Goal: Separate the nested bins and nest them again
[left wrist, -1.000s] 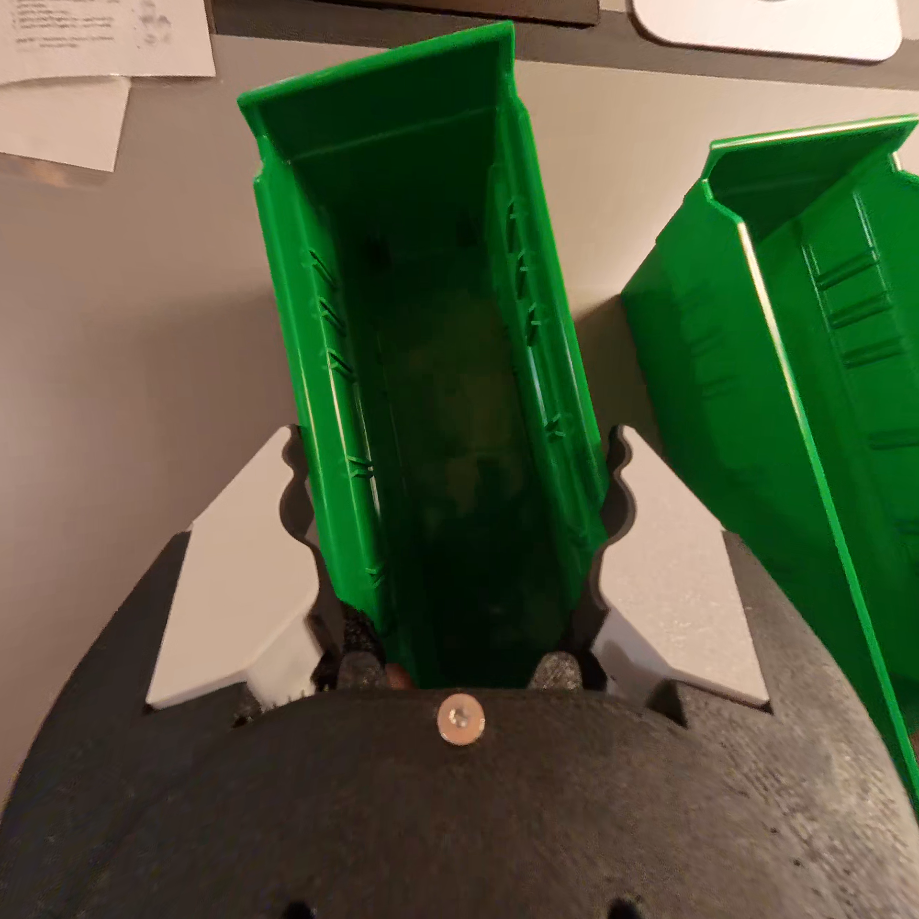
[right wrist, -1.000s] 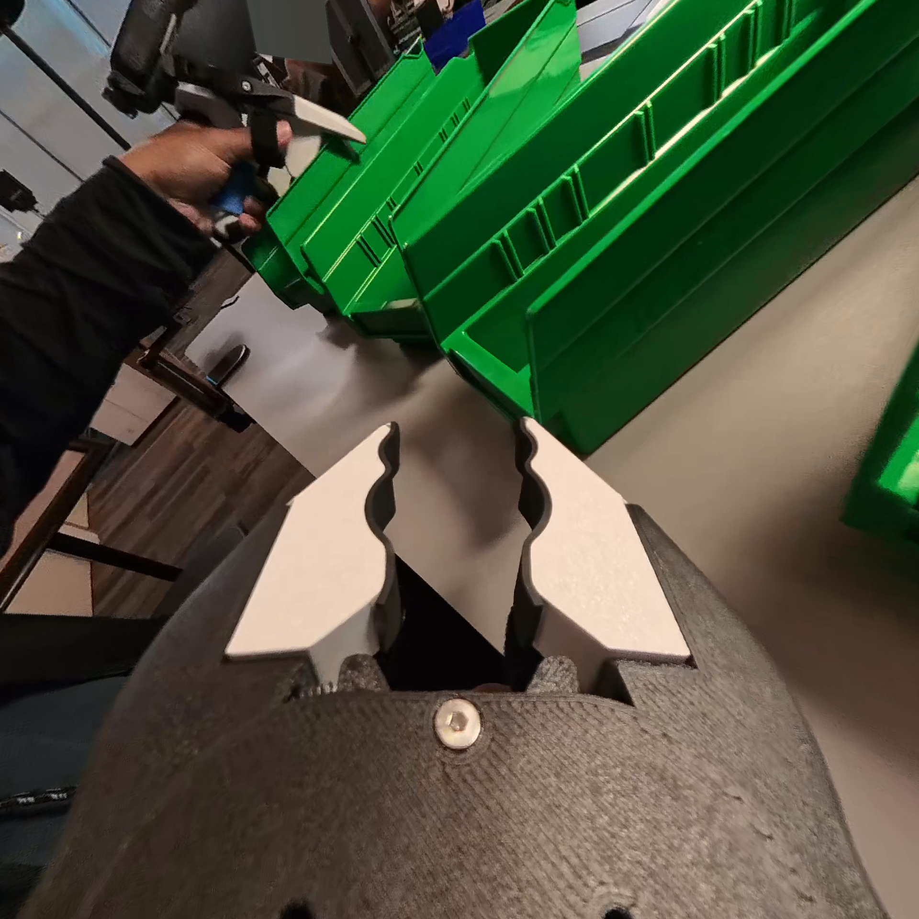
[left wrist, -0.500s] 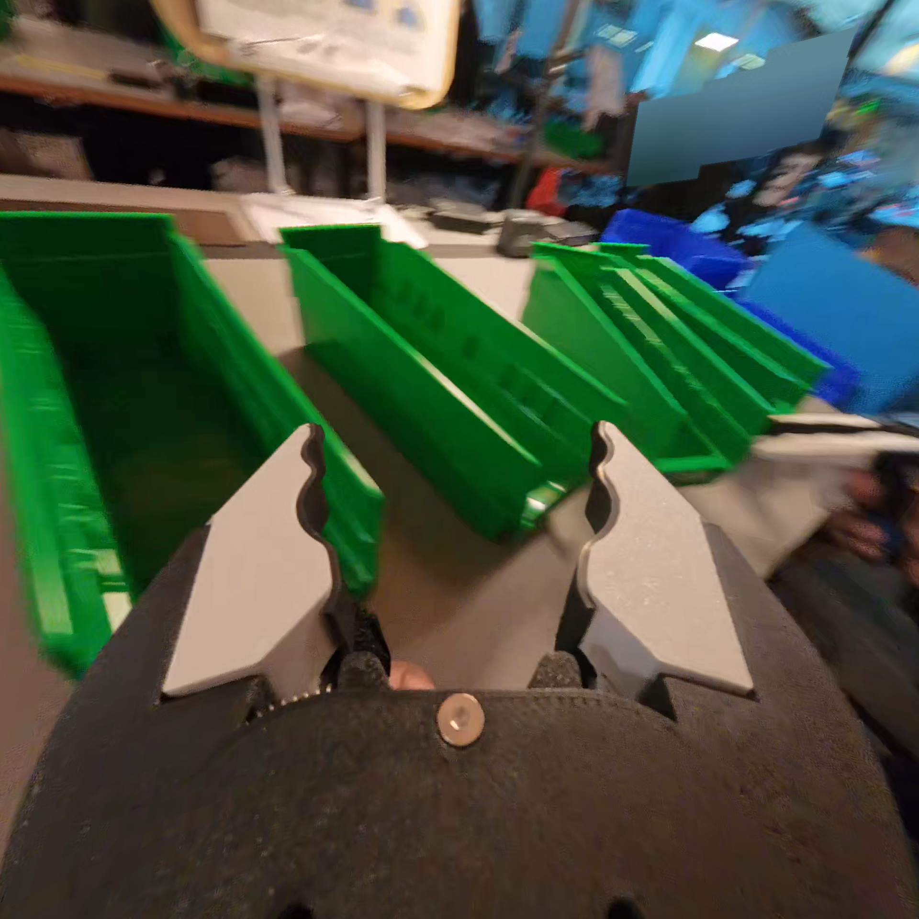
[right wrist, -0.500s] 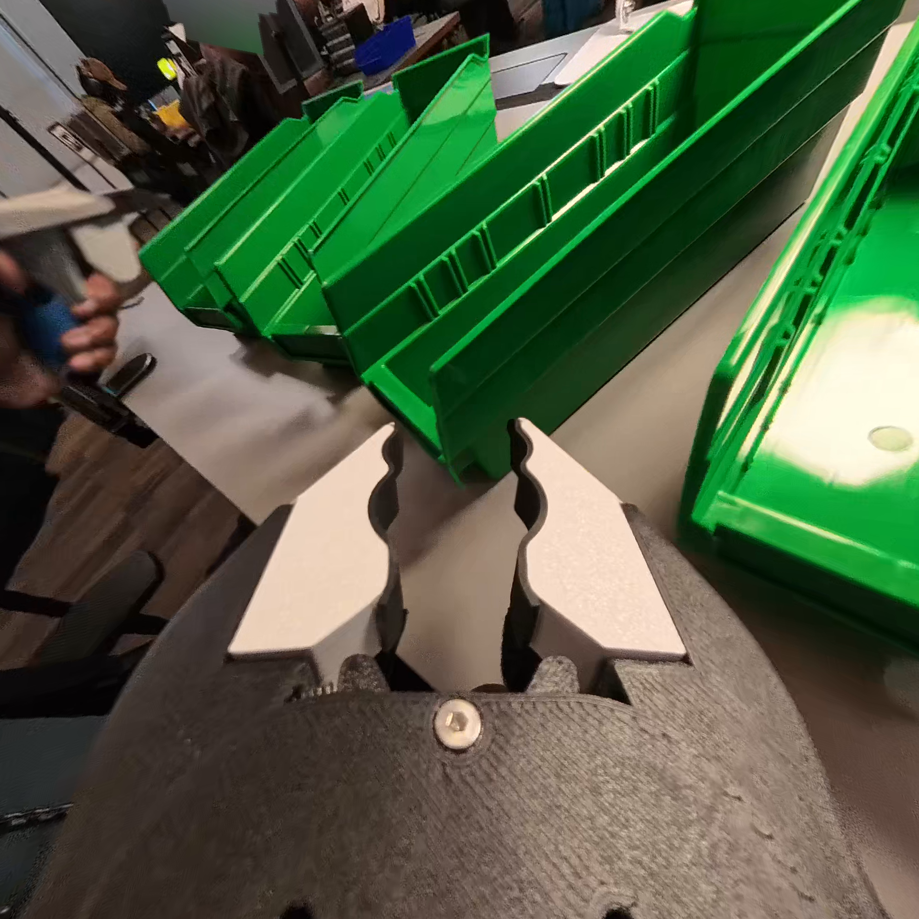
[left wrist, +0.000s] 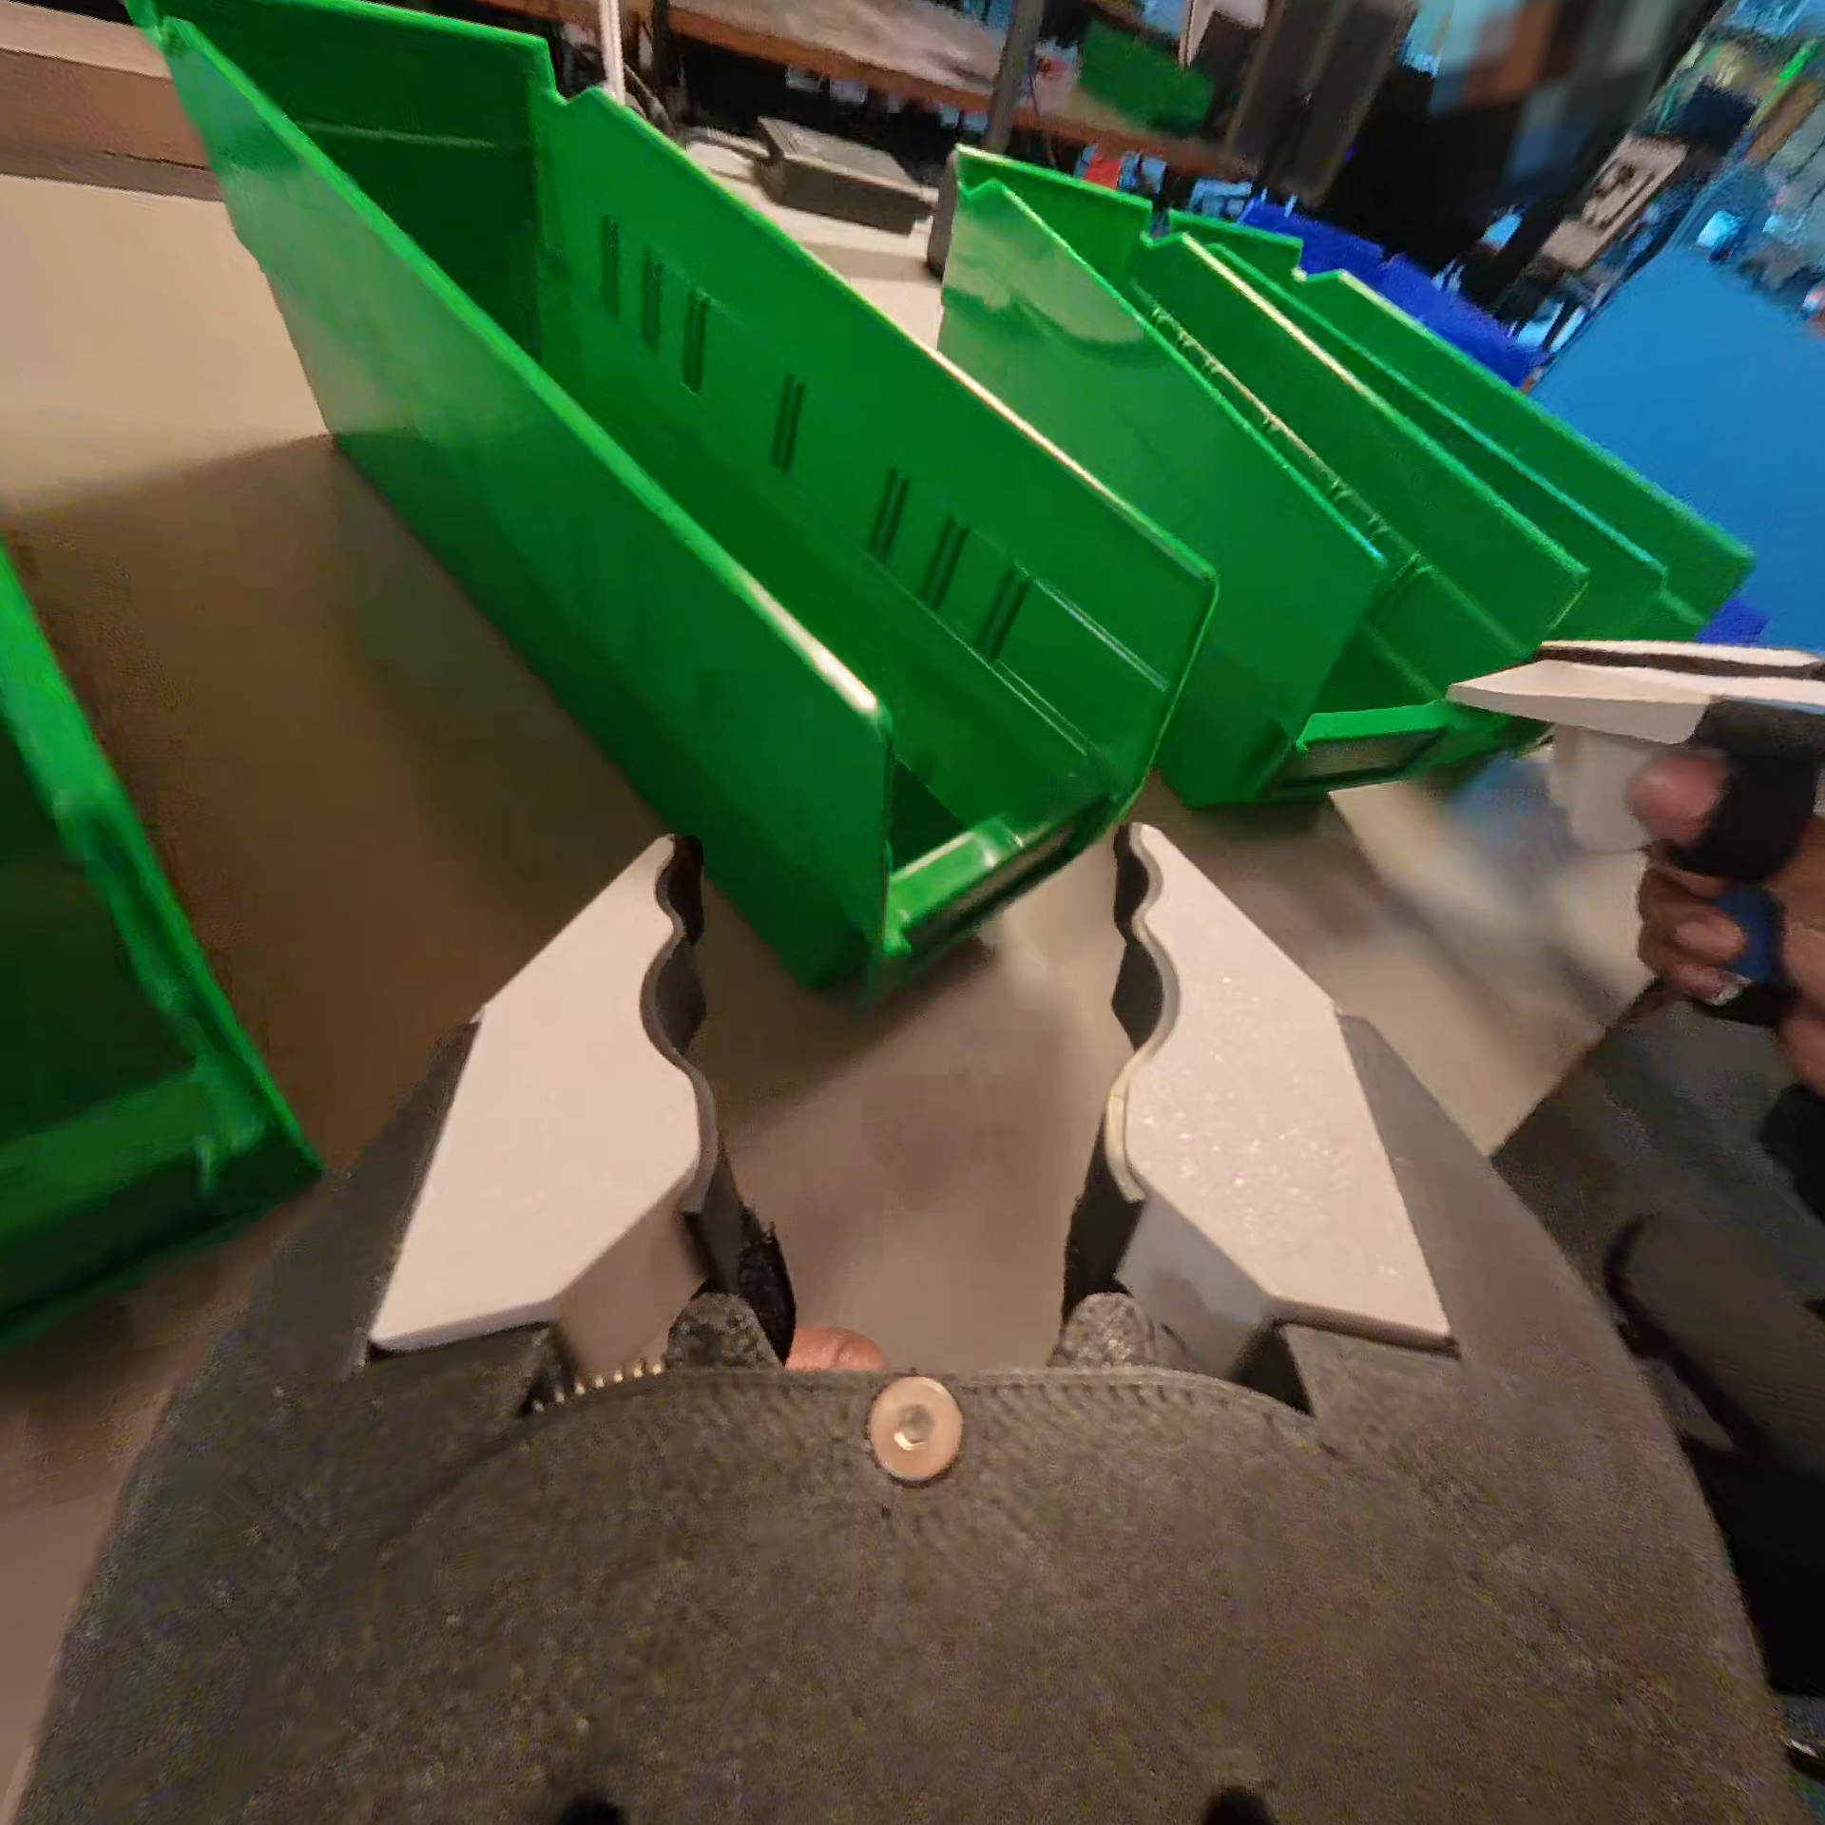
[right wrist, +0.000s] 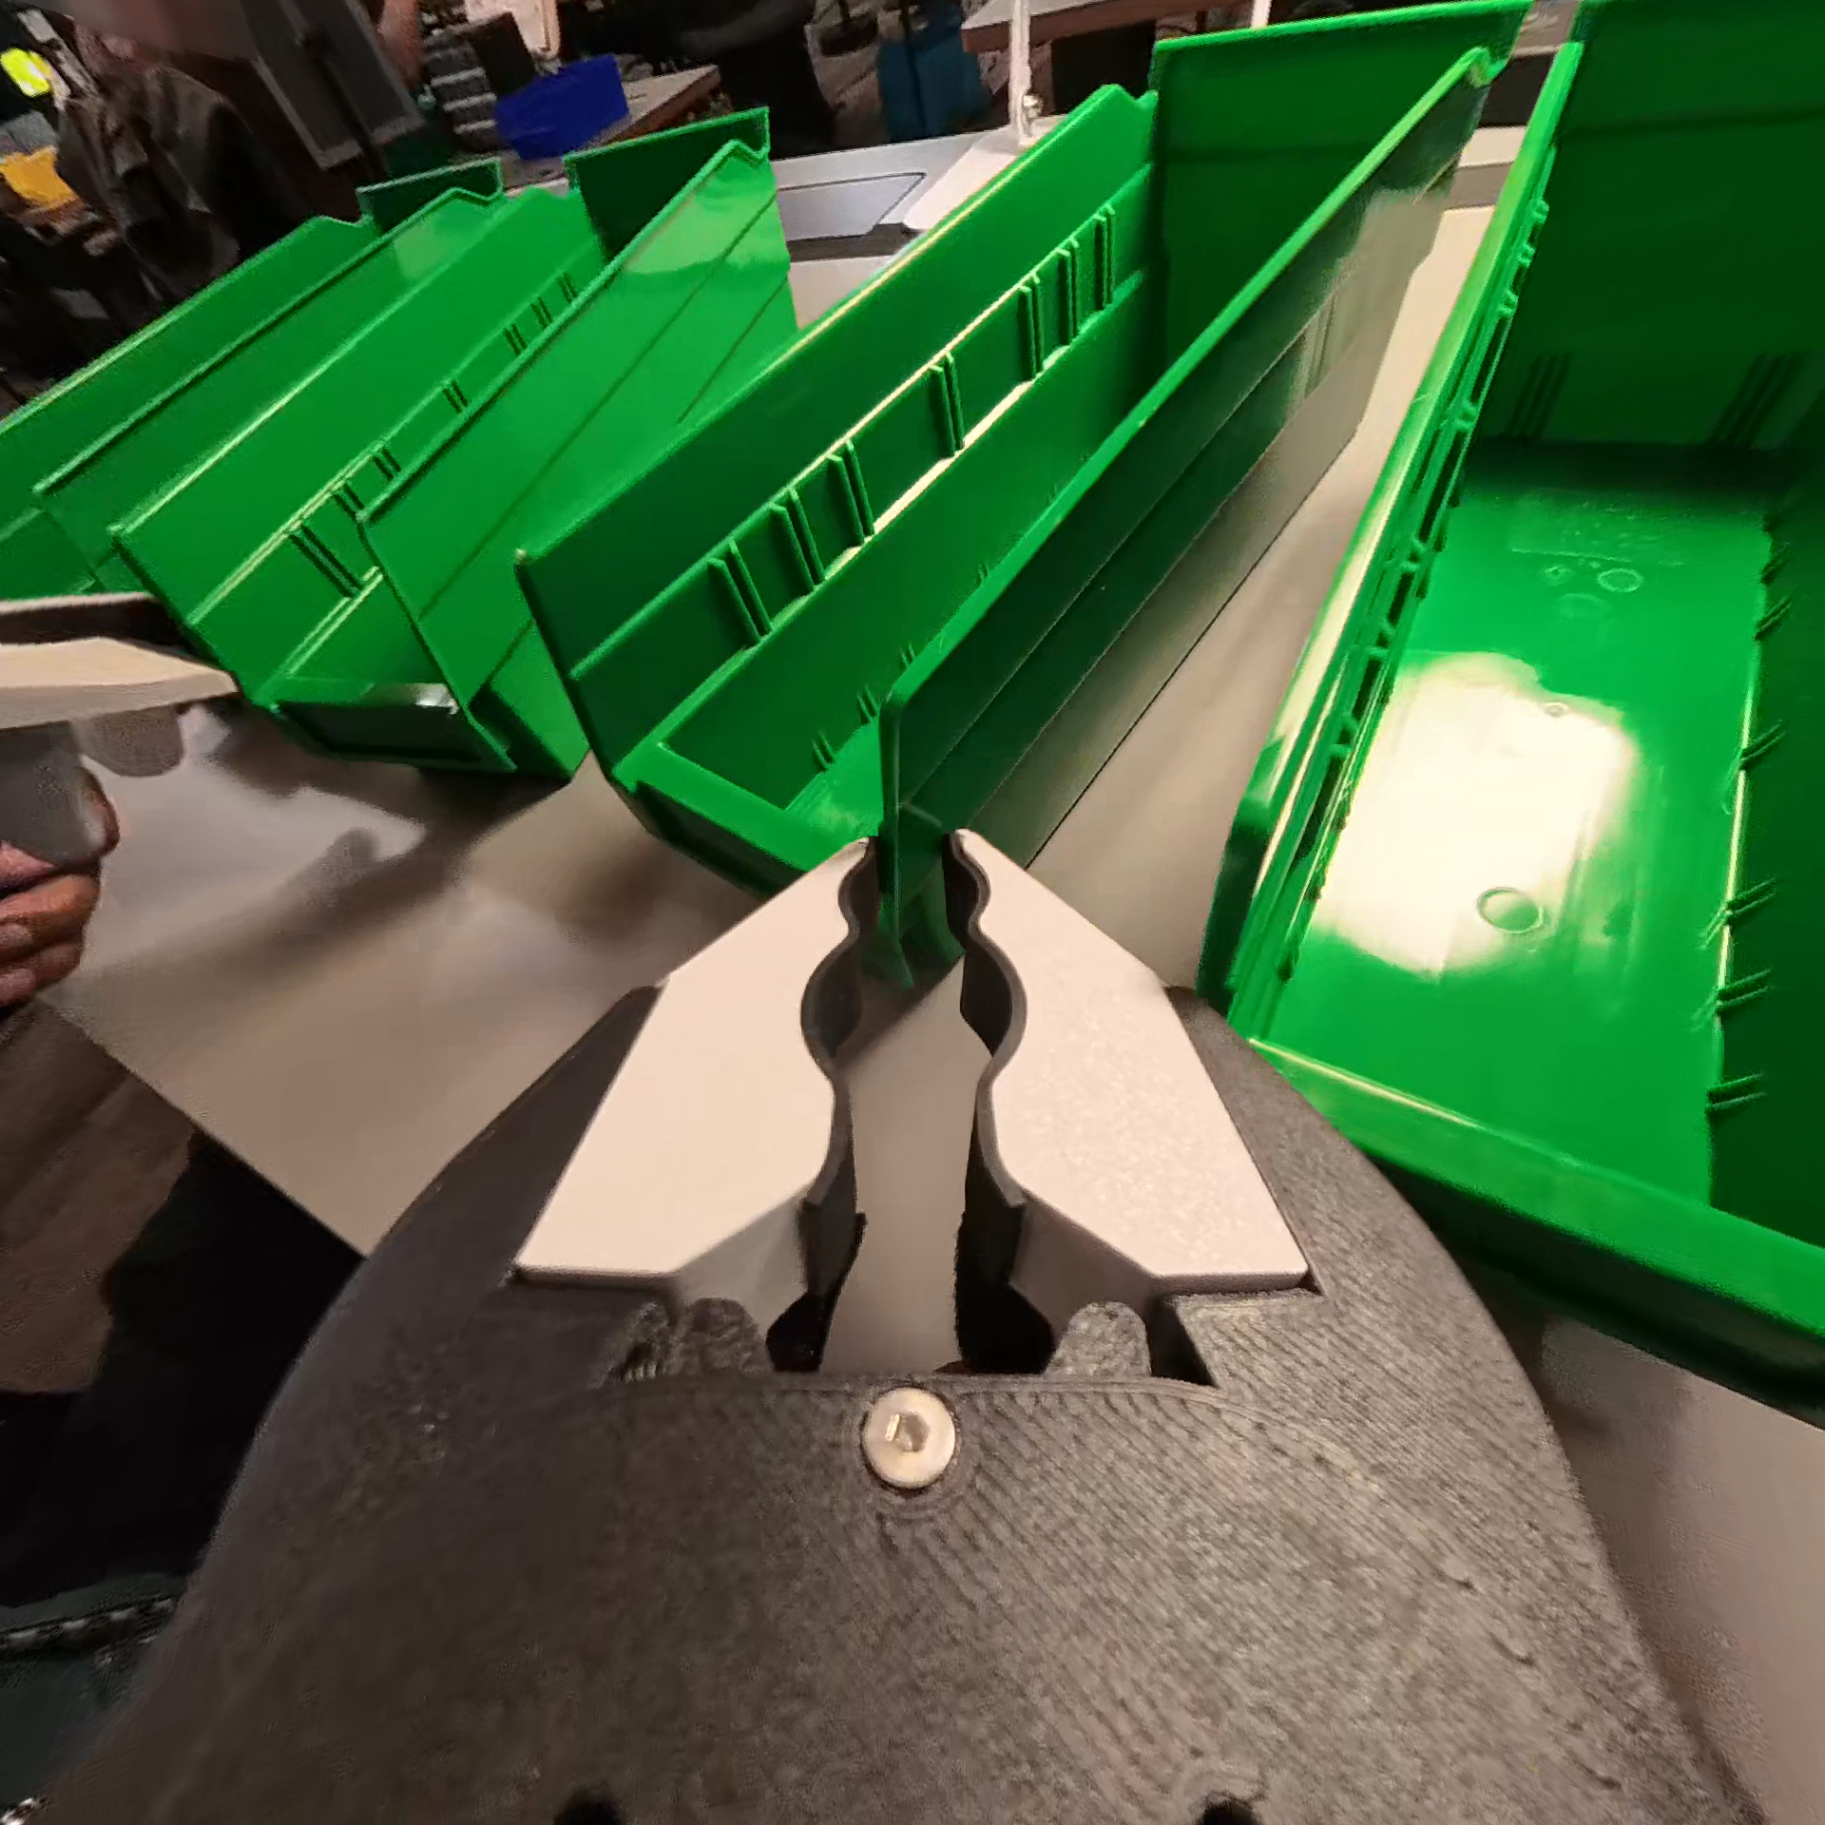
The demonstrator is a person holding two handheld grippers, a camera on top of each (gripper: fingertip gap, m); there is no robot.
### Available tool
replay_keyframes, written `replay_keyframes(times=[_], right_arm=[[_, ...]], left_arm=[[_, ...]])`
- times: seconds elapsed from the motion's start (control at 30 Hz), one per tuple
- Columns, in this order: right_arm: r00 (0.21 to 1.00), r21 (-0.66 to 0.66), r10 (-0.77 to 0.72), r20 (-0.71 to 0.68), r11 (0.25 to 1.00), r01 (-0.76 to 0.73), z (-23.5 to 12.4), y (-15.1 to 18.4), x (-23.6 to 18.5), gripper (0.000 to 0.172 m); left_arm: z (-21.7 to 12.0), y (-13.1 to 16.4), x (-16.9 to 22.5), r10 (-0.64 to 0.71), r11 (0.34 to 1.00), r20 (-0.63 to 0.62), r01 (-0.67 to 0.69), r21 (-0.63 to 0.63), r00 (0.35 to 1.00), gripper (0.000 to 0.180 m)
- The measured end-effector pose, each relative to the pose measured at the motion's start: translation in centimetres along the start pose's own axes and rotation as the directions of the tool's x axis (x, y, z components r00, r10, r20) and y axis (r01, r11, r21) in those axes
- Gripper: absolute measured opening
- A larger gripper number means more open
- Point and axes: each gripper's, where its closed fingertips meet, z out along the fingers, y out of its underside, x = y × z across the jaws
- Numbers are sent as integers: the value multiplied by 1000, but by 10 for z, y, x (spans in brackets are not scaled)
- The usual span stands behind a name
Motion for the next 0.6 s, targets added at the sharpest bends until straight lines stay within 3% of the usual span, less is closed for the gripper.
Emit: replay_keyframes(times=[0.1, 0.2, 0.4, 0.6], right_arm=[[1000, -2, 10, 12, 1000, -10, 5, -2, -1, 13], [999, -8, 21, 40, 1000, -21, 14, -3, -7, 24], [994, -20, -7, 111, 1000, 10, 38, -8, -31, 22], [996, -21, -35, 85, 999, 37, 48, -15, -26, 16]], left_arm=[[15, -7, -11, 34, 999, 62, -33, -22, 997, 72], [23, -8, -23, 50, 999, 107, -48, -12, 993, 39], [19, -18, -48, 19, 998, 189, -31, 59, 982, 20], [8, -21, -67, -54, 993, 253, 25, 118, 966, 3]])
